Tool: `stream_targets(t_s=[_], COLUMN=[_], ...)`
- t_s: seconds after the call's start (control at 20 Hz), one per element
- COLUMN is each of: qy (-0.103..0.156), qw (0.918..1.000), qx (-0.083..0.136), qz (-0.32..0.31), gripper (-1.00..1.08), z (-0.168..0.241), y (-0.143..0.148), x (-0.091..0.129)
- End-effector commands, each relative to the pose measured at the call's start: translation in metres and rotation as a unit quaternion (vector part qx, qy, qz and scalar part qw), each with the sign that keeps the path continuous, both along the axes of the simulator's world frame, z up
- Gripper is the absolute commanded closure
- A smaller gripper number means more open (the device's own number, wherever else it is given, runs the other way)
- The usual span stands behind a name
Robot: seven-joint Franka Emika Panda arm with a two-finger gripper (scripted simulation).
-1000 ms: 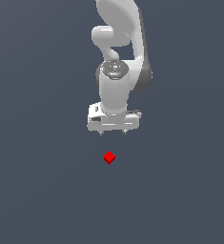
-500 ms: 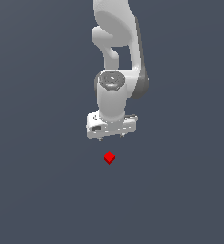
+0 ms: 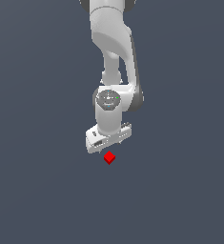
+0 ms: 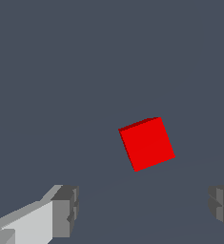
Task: Pick up the red cube and move it to a goal position.
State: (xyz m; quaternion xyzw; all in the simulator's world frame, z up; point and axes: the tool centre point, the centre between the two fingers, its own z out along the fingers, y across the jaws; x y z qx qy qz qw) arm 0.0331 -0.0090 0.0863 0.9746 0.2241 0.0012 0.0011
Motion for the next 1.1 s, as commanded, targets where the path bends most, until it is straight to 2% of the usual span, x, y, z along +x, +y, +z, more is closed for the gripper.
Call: stream_targets(t_s=[0.0,0.55,1.05], qy=[0.0,0.001,0.002], qw=[0.9993,0.9888,0.9847], qx=[0.001,0.001,0.001], qz=[0.036,0.149,0.174], gripper=[-0.92,-0.92,-0.92], z=[-0.014,-0.057,-0.066], y=[-0.001,-0.002,-0.002], x=[0.006,0.024,0.029])
